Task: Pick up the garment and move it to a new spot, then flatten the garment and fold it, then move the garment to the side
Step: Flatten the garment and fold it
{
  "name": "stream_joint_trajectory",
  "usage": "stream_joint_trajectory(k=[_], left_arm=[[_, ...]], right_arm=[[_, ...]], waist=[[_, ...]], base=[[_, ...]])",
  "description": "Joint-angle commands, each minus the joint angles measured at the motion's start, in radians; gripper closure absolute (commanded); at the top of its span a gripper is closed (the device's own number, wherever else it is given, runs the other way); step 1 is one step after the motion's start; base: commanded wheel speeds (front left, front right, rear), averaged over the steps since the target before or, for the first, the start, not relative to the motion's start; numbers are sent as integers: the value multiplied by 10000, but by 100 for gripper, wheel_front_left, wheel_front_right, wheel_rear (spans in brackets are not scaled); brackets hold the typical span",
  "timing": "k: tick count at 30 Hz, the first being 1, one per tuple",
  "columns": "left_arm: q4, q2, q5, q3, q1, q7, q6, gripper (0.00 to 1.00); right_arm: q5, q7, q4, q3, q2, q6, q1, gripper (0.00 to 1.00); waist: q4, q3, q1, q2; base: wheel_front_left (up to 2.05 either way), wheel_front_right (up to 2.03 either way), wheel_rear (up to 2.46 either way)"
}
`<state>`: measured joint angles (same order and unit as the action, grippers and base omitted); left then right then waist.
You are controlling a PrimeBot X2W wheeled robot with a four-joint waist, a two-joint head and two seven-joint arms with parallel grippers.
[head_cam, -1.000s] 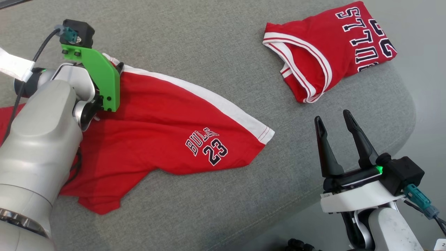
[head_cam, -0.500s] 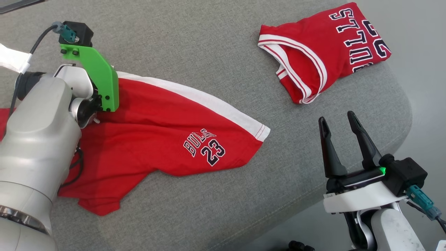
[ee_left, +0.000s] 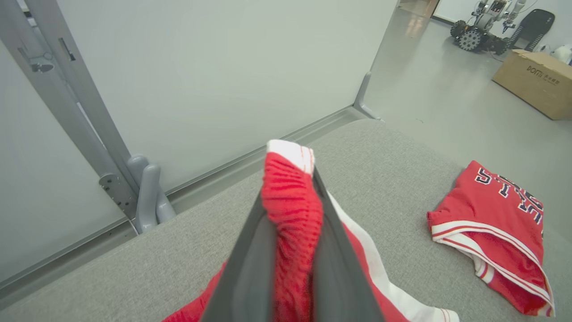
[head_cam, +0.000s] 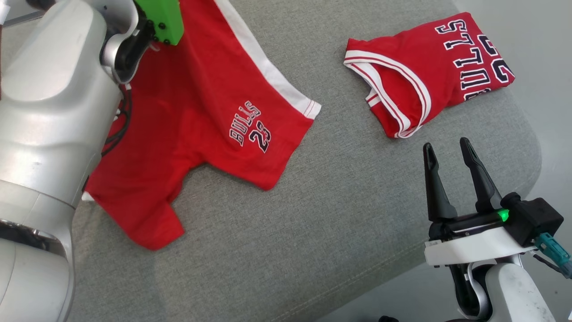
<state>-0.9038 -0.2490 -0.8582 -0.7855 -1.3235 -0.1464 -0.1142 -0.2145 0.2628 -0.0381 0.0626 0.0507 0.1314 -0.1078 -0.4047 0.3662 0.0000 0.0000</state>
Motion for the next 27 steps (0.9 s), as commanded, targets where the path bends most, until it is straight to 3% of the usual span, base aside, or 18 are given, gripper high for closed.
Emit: stream_joint_trajectory(k=[1, 6, 10, 14, 18, 20, 21, 22, 27], left_arm=[[195, 37, 165, -6, -191, 193, 0, 100], [1333, -111, 209, 64, 115, 985, -18, 100], [3238, -880, 312, 126, 1679, 2055, 244, 100], [5787, -1790, 5, 129, 4925, 3050, 1031, 100], [7303, -2465, -168, 169, 8309, 3891, 2027, 100], [7574, -2334, -136, 267, 9727, 4065, 2198, 100], [7528, -2035, 63, 807, 10782, 4125, 2202, 100], [7528, -2035, 63, 807, 10782, 4125, 2202, 100], [6909, -542, 1182, 2970, 12393, 4110, 1246, 98]], right_arm=[[-66, 25, 29, -45, 3, -15, 43, 0], [-34, 25, 76, -199, 3, -15, 277, 0], [52, 25, 88, -347, 6, -15, 518, 0], [160, 25, 78, -543, 6, -15, 835, 0], [344, 25, 153, -575, 5, -15, 1026, 0], [440, 25, 168, -624, 10, -15, 1078, 0], [593, 25, 198, -614, 7, -15, 1116, 0], [593, 25, 198, -614, 7, -15, 1116, 0], [903, 26, 258, -536, 10, -15, 1180, 0]], waist=[[130, -97, 0, 0], [413, -417, 0, 0], [620, -758, 0, 0], [973, -1080, 0, 0], [1432, -1280, 0, 0], [1738, -1362, 0, 0], [2063, -1465, 0, 0], [2063, -1465, 0, 0], [2830, -1661, 0, 0]], base=[[0, 0, 0], [0, 0, 0], [0, 0, 0], [0, 0, 0], [0, 0, 0], [0, 0, 0], [0, 0, 0], [0, 0, 0], [0, 0, 0]])
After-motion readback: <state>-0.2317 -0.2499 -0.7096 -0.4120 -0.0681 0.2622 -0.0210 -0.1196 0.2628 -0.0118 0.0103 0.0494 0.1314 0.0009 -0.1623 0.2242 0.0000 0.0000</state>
